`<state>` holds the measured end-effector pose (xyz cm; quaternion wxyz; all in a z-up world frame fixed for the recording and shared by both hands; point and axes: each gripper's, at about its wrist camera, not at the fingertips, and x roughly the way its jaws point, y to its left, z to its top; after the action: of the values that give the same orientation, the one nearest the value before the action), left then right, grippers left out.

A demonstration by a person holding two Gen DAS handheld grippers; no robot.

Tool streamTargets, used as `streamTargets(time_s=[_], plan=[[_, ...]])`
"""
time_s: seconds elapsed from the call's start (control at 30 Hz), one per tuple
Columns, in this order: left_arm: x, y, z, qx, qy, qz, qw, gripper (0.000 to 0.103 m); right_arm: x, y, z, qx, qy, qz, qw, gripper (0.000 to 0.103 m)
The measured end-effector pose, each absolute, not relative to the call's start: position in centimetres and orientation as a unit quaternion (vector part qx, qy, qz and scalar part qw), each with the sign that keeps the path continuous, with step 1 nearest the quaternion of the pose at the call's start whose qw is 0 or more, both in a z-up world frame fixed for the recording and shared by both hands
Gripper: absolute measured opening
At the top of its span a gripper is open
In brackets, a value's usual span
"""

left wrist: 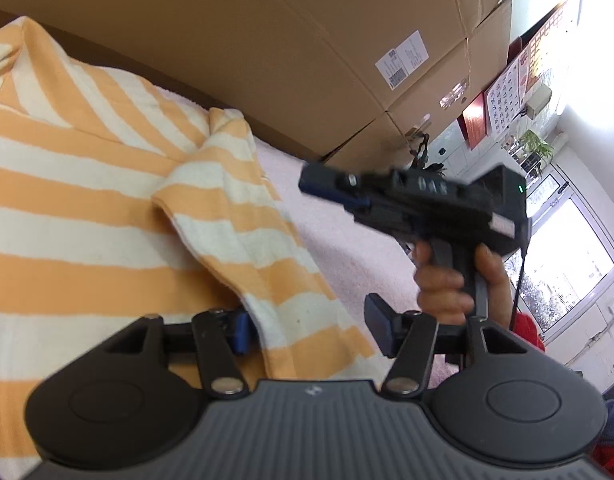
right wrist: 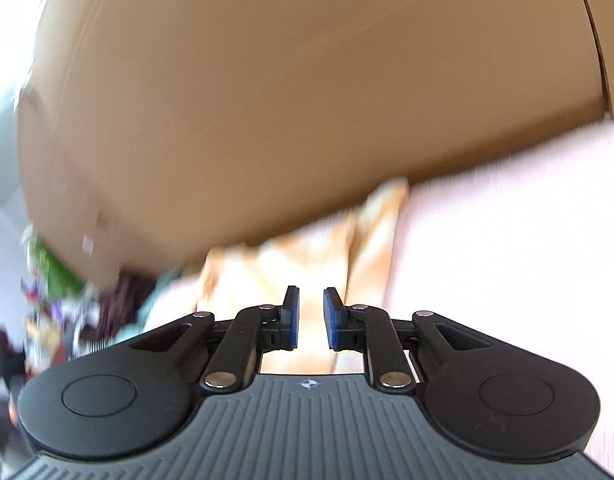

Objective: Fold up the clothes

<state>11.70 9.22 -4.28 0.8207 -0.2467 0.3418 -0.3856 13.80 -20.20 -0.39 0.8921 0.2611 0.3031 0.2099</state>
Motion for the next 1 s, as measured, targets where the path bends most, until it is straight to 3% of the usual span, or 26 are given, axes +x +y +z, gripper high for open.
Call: streamTargets(time_s=[0.27, 0.33, 0.43, 0.57, 0.73, 0.77, 0.9, 1.0], plan=[[11.5, 9.0, -4.1, -0.241, 0.339, -0.388, 0.823, 0.066, 10.6, -17.8, -2.8, 0.224, 0.321, 0.212, 0.895, 0.016], [11.5, 9.0, -4.1, -0.241, 0.336, -0.39, 0.823, 0.061, 10.3, -17.7, -2.7, 0.227, 0.316, 0.218, 0.895, 0.003], [11.3, 9.0, -3.9, -0.235, 0.327, -0.4, 0.823, 0.056, 9.0, -17.9, -2.6, 0.233, 0.292, 0.208, 0.904, 0.002], [11.5, 9.0, -4.0, -0.237, 0.332, -0.395, 0.823, 0.056, 7.6, -18.6, -2.2, 0.242, 0.267, 0.186, 0.914, 0.002], [11.8, 9.3, -4.2, -0.248, 0.34, -0.39, 0.819, 0.059, 8.0, -18.4, -3.3, 0.237, 0.289, 0.162, 0.913, 0.003], [11.8, 9.3, -4.1, -0.246, 0.342, -0.39, 0.819, 0.059, 7.9, -18.5, -3.3, 0.239, 0.288, 0.162, 0.913, 0.003], [11.9, 9.5, -4.2, -0.253, 0.344, -0.394, 0.814, 0.06, 7.2, -19.0, -3.3, 0.261, 0.282, 0.166, 0.908, 0.023], [11.7, 9.3, -4.2, -0.25, 0.344, -0.403, 0.811, 0.068, 5.7, -19.1, -3.6, 0.281, 0.289, 0.177, 0.898, 0.025]])
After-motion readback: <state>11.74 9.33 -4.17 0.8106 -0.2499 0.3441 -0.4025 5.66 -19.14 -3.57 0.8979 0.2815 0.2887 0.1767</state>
